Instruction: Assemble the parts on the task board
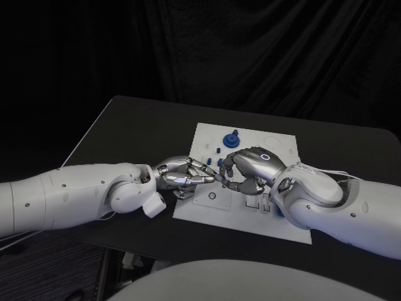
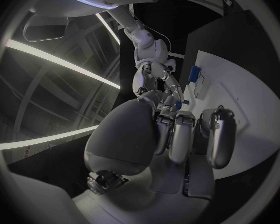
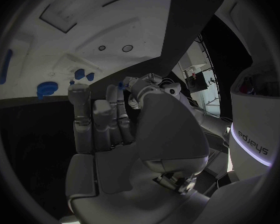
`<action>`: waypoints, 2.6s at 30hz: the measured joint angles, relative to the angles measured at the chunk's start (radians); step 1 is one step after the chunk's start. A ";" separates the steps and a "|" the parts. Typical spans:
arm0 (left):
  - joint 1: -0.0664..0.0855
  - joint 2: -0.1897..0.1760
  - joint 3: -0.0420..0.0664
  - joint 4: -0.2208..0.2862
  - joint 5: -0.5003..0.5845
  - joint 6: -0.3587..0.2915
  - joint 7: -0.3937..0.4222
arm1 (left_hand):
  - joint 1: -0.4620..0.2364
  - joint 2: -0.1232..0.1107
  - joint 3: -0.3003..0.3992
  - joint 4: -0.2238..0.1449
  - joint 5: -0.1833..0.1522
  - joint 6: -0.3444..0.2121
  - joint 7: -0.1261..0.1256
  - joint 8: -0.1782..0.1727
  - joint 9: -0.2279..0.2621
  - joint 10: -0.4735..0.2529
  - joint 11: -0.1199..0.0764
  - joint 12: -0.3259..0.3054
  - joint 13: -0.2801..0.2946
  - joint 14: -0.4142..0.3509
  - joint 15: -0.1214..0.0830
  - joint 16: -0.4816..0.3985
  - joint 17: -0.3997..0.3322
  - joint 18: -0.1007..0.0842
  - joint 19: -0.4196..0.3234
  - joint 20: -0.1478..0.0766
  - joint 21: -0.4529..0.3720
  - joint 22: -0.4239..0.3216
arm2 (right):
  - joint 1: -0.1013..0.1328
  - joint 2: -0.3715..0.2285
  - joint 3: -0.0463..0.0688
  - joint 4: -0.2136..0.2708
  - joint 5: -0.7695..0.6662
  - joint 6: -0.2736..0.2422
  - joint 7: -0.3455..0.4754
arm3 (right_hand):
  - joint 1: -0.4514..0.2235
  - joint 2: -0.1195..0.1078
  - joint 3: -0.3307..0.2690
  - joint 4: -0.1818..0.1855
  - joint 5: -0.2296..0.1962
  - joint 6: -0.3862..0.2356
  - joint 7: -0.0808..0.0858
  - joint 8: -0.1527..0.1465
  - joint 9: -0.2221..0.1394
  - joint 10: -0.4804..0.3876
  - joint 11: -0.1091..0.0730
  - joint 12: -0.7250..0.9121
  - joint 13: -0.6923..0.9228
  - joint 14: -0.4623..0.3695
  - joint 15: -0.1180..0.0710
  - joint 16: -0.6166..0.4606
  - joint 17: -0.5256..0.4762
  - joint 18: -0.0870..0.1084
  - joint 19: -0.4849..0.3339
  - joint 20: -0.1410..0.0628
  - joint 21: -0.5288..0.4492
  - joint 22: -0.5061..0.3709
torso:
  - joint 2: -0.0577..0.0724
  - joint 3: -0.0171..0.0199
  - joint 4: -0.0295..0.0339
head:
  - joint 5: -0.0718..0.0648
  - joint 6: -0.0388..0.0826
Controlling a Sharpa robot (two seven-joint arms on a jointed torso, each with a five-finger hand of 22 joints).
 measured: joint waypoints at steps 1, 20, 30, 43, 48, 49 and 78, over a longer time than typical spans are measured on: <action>0.000 0.000 0.000 0.000 0.000 0.000 -0.001 | 0.000 0.000 0.000 0.000 0.000 0.000 0.000 0.000 -0.001 0.000 0.000 0.000 0.000 0.000 0.000 0.000 0.000 0.000 0.000 0.000 0.000 0.000 | 0.000 -0.001 0.000 0.002 0.002 -0.001 0.005 | 0.000 0.000 0.000 0.000 0.000 0.000 0.000 0.000 0.004 0.000 0.000 -0.011 -0.006 0.000 0.000 -0.004 -0.004 0.000 0.000 0.000 -0.002 0.000 | 0.000 0.0000 -0.0001 | 0.000 0.000; 0.000 -0.003 0.000 -0.007 0.000 0.008 -0.018 | -0.004 -0.004 0.012 -0.003 0.000 0.000 0.000 -0.003 -0.001 0.000 0.000 0.002 0.000 0.000 0.000 0.000 0.000 0.000 0.000 0.000 0.000 0.000 | 0.000 -0.020 0.000 0.022 0.025 -0.046 0.071 | 0.000 -0.010 0.017 -0.005 -0.008 -0.007 0.007 -0.016 0.008 0.022 0.014 -0.107 -0.058 0.009 0.002 -0.008 0.007 0.000 0.004 0.004 0.010 0.000 | 0.000 -0.0003 -0.0010 | 0.003 0.000; -0.001 -0.007 0.000 -0.009 0.000 0.008 -0.023 | -0.009 -0.009 0.025 -0.008 0.000 0.016 0.002 0.000 -0.001 0.000 0.000 0.002 -0.002 0.000 0.000 0.000 0.000 0.000 0.000 0.000 0.000 0.000 | 0.000 -0.025 0.000 0.023 0.030 -0.061 0.086 | 0.000 -0.010 0.017 -0.005 -0.008 -0.007 0.007 -0.021 0.008 0.029 0.014 -0.109 -0.060 0.009 0.002 -0.008 0.001 0.000 0.004 0.004 0.010 0.000 | -0.001 0.0004 0.0000 | 0.000 0.000; -0.002 -0.007 0.000 -0.016 0.000 0.008 -0.025 | -0.009 -0.009 0.027 -0.011 0.000 0.020 -0.002 0.000 -0.001 0.000 0.000 0.002 -0.002 0.000 0.000 0.000 0.000 0.000 0.000 0.000 -0.004 0.000 | 0.000 -0.026 0.000 0.026 0.034 -0.063 0.096 | 0.000 -0.010 0.019 -0.008 -0.012 -0.011 0.011 -0.026 0.008 0.029 0.014 -0.124 -0.067 0.009 0.002 -0.015 -0.008 0.000 0.004 0.004 0.002 0.000 | -0.002 0.0004 0.0001 | 0.002 0.000; -0.002 -0.006 0.000 -0.019 0.000 0.008 -0.026 | -0.009 -0.009 0.027 -0.011 0.000 0.020 -0.002 0.000 -0.001 0.000 0.000 0.002 -0.001 0.000 0.000 0.000 0.000 0.000 0.000 0.000 -0.004 0.000 | 0.000 -0.027 0.000 0.026 0.039 -0.063 0.101 | -0.006 -0.016 0.019 -0.008 -0.016 -0.025 0.018 -0.046 0.002 0.032 0.018 -0.160 -0.082 0.000 0.011 -0.029 -0.030 0.000 0.000 0.008 -0.017 0.000 | -0.001 0.0000 0.0002 | 0.001 0.000; -0.002 -0.006 0.000 -0.020 0.000 0.008 -0.026 | -0.009 -0.009 0.027 -0.011 0.000 0.020 -0.002 0.000 -0.001 0.000 0.000 0.002 -0.001 0.000 0.000 0.000 0.000 0.000 0.000 0.000 -0.004 0.000 | 0.000 -0.027 0.000 0.026 0.041 -0.063 0.103 | -0.006 -0.015 0.019 -0.008 -0.019 -0.025 0.018 -0.049 0.001 0.032 0.018 -0.167 -0.086 -0.003 0.014 -0.034 -0.039 0.000 -0.003 0.011 -0.026 0.000 | -0.001 0.0000 0.0002 | 0.001 0.000; -0.005 -0.003 0.000 -0.025 0.000 0.009 -0.030 | -0.009 -0.009 0.030 -0.014 0.000 0.020 -0.002 0.000 -0.001 0.000 0.000 0.003 0.000 0.000 0.000 0.000 0.000 0.000 0.000 0.000 -0.004 -0.001 | 0.000 -0.025 0.000 0.024 0.076 -0.065 0.128 | 0.031 -0.027 0.040 -0.037 0.000 -0.010 0.021 -0.057 0.007 0.097 0.031 -0.298 -0.169 -0.007 0.018 -0.046 -0.053 0.000 -0.002 0.016 -0.045 0.000 | -0.001 -0.0002 0.0002 | 0.000 0.000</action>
